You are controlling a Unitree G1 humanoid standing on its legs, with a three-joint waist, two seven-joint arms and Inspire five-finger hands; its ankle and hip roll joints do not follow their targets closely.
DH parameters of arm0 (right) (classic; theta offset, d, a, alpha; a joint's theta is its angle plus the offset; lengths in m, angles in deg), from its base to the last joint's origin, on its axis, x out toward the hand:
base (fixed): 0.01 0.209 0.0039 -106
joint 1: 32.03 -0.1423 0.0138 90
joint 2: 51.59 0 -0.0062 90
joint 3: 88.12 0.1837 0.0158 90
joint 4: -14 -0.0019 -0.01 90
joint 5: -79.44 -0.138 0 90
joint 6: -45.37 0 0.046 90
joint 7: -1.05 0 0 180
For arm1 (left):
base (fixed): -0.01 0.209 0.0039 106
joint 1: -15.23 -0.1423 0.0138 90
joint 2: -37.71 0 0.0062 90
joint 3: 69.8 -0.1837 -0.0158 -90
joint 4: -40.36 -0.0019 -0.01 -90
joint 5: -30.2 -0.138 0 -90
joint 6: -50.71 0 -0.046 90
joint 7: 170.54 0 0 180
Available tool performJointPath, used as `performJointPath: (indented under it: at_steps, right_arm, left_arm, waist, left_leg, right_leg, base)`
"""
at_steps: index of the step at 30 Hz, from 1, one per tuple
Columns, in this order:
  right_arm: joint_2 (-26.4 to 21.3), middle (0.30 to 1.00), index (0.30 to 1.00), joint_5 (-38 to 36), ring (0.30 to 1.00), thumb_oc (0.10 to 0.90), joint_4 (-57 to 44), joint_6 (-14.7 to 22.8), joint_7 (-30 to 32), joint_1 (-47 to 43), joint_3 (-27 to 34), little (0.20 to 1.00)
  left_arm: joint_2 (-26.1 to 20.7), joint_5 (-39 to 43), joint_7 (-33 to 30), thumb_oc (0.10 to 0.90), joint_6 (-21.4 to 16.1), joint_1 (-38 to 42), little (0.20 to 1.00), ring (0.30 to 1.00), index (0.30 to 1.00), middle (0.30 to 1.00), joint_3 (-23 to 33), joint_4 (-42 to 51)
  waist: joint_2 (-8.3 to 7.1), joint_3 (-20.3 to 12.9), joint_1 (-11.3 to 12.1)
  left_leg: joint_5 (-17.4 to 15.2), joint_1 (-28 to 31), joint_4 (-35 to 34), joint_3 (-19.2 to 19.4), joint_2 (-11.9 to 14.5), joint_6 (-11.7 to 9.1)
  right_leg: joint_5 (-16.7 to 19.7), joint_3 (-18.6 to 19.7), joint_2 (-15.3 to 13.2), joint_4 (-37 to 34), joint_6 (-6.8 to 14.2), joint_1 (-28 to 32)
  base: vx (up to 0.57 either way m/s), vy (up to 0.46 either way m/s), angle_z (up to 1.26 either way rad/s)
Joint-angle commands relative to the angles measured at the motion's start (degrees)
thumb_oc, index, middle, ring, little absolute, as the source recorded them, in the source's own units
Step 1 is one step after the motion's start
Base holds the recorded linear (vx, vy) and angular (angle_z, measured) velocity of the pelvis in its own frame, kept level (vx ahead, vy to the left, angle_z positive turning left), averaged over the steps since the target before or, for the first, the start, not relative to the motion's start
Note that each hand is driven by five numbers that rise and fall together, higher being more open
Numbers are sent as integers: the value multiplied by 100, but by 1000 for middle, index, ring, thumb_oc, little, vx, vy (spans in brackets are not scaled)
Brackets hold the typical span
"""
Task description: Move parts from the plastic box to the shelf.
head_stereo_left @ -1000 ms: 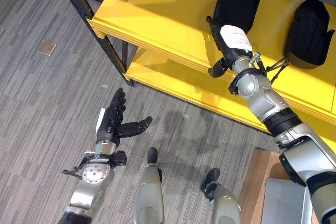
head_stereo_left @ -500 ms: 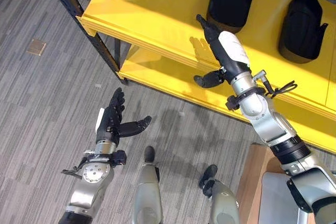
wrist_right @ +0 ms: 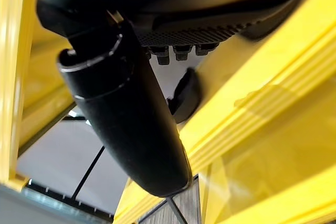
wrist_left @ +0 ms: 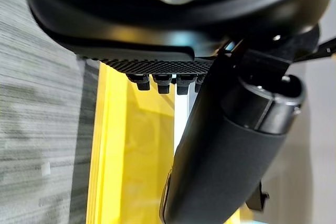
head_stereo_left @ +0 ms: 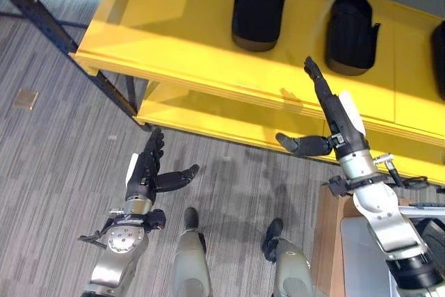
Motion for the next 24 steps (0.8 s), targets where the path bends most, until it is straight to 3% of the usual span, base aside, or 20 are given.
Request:
performJointPath:
  at_steps: [1,12,17,24]
  right_arm:
    - [-127,1000,1000,-439,1000,900,-581,684,-68,228,473,1000]
    - [482,1000,1000,-951,1000,900,-261,721,-404,1728,1091,1000]
    - [693,1000,1000,-989,1000,900,-80,728,-349,2103,1314,1000]
    - [723,1000,1000,-1002,1000,900,66,733,-280,2180,1295,1000]
  left_arm:
    - [72,-248,168,900,-625,-311,1000,1000,1000,1000,371,585]
    - [711,-53,438,900,-725,-1039,1000,1000,1000,1000,755,451]
    - [924,-28,503,900,-709,-1088,1000,1000,1000,1000,755,350]
    - [1116,-21,440,900,-653,-1145,1000,1000,1000,1000,715,345]
  waist:
    - [27,-1036,-245]
    - [375,-1691,-515]
    - [546,-1811,-589]
    - [705,-1779,-633]
  left_leg:
    - [176,486,-699,343,229,119]
    - [824,1418,-1849,829,549,-141]
    - [1121,1473,-1974,808,798,-278]
    - [1510,1686,-1890,833,1220,-369]
  right_leg:
    - [-96,264,182,-367,94,386]
    - [-189,550,634,-987,34,914]
    - [-399,527,895,-1003,-142,1041]
    - [-847,588,1274,-383,-464,960]
  base:
    - [73,-60,-30]
    - [32,-64,-27]
    - [-27,-110,-1]
    - [-33,-136,-5]
